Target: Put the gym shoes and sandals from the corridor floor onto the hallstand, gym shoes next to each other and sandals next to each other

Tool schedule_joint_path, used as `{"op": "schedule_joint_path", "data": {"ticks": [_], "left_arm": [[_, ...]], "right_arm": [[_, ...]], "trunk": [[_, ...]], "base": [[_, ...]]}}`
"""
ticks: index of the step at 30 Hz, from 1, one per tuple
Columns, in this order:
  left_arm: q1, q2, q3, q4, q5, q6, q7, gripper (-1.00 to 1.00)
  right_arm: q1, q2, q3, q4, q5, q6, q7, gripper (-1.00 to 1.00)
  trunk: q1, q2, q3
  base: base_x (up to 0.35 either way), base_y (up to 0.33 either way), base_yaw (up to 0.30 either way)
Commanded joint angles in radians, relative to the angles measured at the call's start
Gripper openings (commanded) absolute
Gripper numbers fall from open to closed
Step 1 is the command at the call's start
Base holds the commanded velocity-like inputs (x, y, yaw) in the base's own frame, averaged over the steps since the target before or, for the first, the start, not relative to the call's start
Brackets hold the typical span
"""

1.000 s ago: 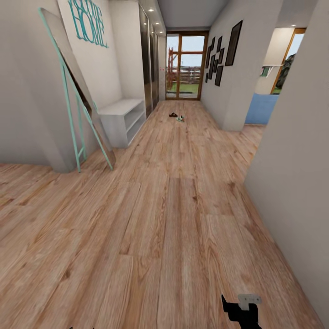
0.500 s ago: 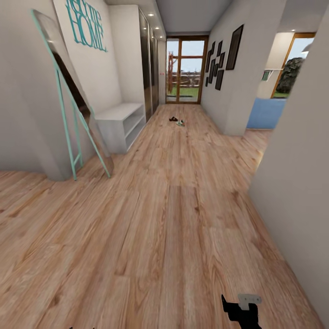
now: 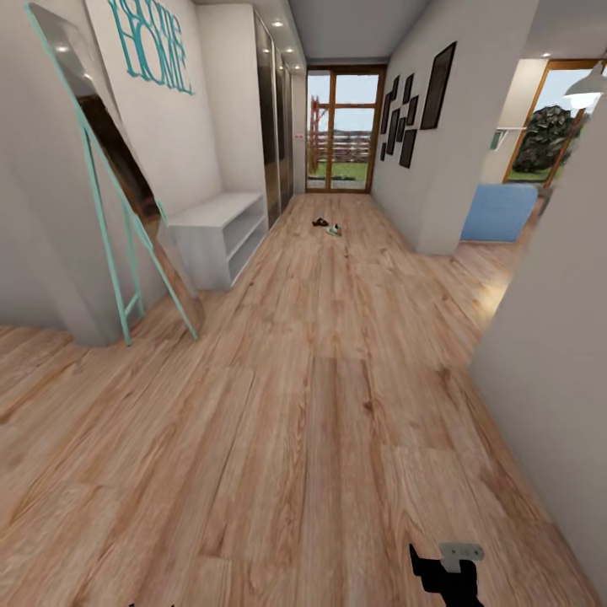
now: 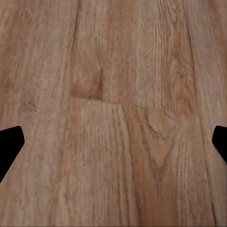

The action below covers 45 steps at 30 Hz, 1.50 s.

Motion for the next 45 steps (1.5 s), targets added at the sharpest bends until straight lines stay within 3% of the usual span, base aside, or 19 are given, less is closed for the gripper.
{"op": "schedule_joint_path", "data": {"ticks": [1,45], "left_arm": [[-0.001,0.0,0.002,0.001,0.007,0.002,-0.009,1.0],[-0.001,0.0,0.002,0.001,0.011,0.002,-0.008,1.0]], "right_arm": [[-0.001,0.0,0.006,0.001,-0.008,-0.003,0.0,1.0],[-0.001,0.001,0.005,0.001,-0.01,-0.005,-0.006,1.0]], "trunk": [[0.0,0.0,-0.001],[0.0,0.0,-0.001]], "base": [[0.339,0.0,0.0],[0.339,0.0,0.0]]}}
